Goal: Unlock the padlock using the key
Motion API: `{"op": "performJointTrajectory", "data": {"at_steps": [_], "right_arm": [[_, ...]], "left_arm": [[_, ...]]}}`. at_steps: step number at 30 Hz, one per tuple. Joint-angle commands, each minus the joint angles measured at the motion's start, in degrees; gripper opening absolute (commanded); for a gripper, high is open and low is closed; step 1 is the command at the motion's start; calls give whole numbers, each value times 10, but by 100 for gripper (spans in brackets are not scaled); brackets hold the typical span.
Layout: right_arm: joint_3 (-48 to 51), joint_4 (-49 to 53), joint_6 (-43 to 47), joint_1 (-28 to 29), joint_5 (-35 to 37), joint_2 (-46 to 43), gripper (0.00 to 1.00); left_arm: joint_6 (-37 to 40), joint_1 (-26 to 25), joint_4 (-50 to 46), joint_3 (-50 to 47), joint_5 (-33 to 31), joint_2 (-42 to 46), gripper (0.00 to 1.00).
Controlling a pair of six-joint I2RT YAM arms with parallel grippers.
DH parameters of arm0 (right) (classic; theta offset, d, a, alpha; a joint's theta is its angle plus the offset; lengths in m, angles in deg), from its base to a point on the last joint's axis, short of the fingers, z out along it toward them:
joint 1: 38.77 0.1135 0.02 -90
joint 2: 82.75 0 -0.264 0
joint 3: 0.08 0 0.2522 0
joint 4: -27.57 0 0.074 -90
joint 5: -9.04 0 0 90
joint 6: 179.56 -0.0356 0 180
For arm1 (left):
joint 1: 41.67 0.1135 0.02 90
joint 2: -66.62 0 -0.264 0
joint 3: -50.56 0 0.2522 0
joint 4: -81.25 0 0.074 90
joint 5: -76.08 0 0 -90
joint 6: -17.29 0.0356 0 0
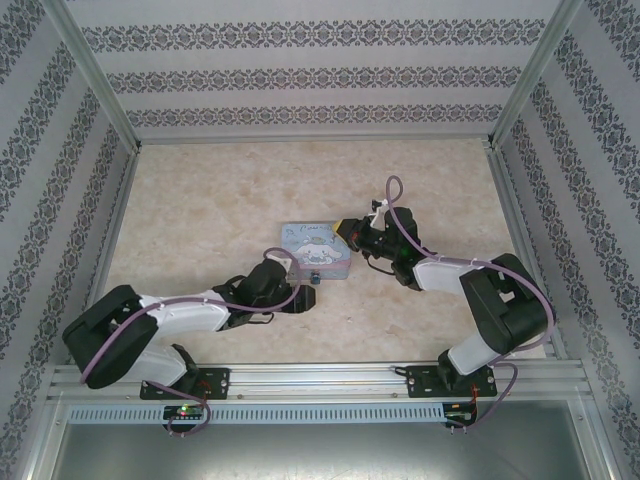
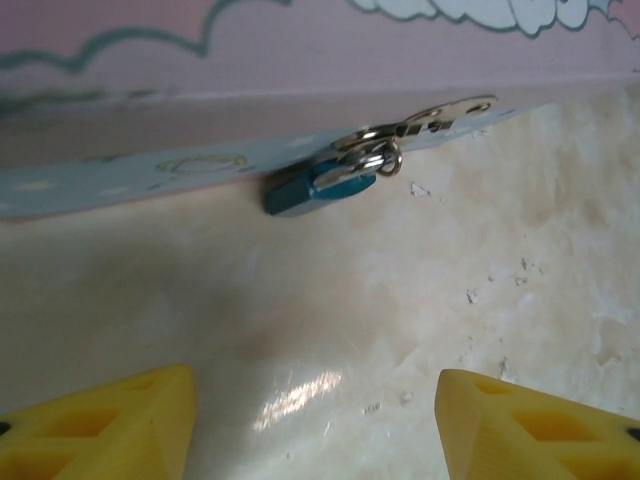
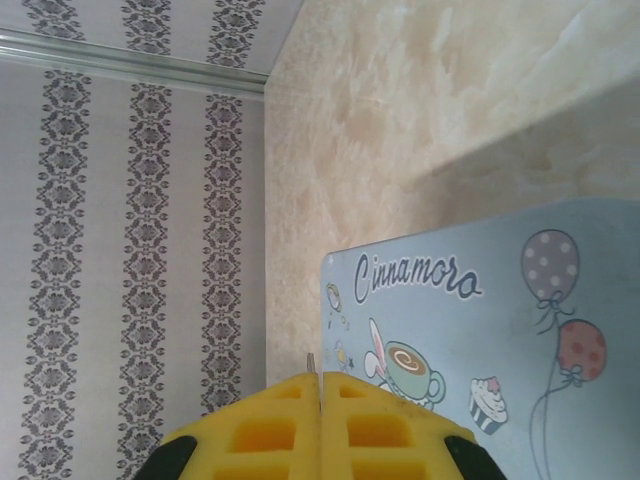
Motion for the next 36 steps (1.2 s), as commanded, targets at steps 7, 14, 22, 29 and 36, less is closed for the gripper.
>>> {"op": "performJointTrajectory", "data": {"at_steps": [7,14,22,29,36], "right_arm": [[-7,-11,9,5,1,21,0],[-8,-10,8,5,1,27,0],[-8,-10,7,4,3,35,0],[-7,-11,4,4,6,42,0],[-9,-9,6,3,5,49,0]], "left_arm": [[64,-16,133,-10,-101,-11,58],[72,-16,174,-12,-94,-42,55],[68,-16,203,-12,-92,-82,55],[70,-16,225,-12,-97,-110,54],[70,-16,268,-18,-101,-140,52]]}}
